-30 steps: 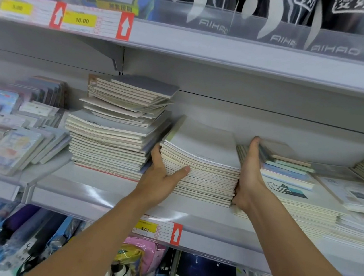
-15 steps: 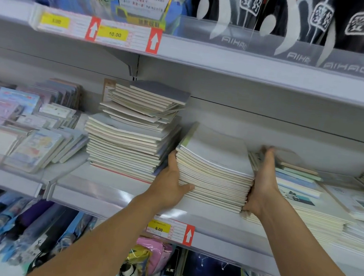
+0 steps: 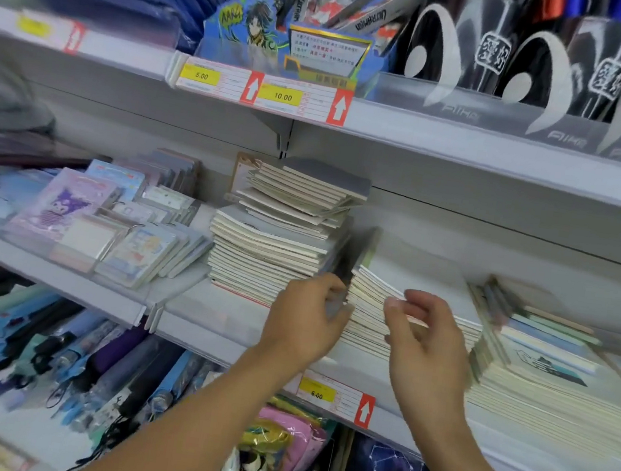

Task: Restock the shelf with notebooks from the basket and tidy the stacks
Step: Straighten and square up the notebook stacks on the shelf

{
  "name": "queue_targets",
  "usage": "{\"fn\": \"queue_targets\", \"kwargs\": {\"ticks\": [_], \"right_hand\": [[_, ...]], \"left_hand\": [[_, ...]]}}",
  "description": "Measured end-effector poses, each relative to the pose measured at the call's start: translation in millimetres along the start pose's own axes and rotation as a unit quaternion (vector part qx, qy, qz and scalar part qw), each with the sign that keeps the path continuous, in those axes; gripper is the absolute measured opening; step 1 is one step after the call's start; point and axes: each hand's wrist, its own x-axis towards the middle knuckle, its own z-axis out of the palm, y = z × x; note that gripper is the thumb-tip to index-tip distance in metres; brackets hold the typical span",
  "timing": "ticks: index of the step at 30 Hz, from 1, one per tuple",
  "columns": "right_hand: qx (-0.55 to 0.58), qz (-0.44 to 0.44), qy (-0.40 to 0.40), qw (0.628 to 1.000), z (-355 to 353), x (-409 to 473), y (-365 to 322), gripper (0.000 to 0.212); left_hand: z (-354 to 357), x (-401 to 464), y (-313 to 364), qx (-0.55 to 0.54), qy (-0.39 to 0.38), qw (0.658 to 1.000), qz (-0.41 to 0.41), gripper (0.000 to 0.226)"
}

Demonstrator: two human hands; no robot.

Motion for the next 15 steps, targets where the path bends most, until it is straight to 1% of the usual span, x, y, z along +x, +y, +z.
{"fn": "queue_targets", "kwargs": {"ticks": [1,2,3,4,5,8,10,11,13,15], "right_hand": [[-0.014,-0.001,-0.061,0.998,13,5,1,0.027],[-0.043,-0.007,-0.12,0.992,28,10,3,0.029],[-0.076,-0.014,-0.163,0.984,43,16,4,0.035],[-0.107,-0.02,-0.181,0.977,59,23,8,0.039],[-0.123,-0.023,-0.187,0.974,75,28,11,0.044],[-0.126,0.026,-0.2,0.971,111,41,23,0.066],[-0.082,0.083,-0.211,0.97,123,48,32,0.088],[-0.047,0.098,-0.209,0.972,127,51,34,0.1],[0.001,0.097,-0.197,0.976,132,54,39,0.118],[-0.012,0.082,-0.179,0.98,138,56,48,0.126]], "left_hand": [[-19,-1,-4,-0.012,0.052,0.999,0.002,0.022],[-39,-1,-11,-0.027,0.101,0.994,-0.007,0.02],[-59,-1,-16,-0.04,0.138,0.989,-0.021,0.022],[-77,1,-25,-0.046,0.156,0.986,-0.043,0.026],[-93,3,-35,-0.047,0.153,0.985,-0.069,0.032],[-121,7,-78,-0.026,0.081,0.986,-0.142,0.053],[-123,7,-106,-0.02,0.031,0.983,-0.179,0.065],[-122,9,-114,-0.035,0.007,0.982,-0.185,0.068],[-116,18,-122,-0.088,-0.025,0.98,-0.179,0.068],[-107,30,-129,-0.104,-0.022,0.981,-0.16,0.058]]}}
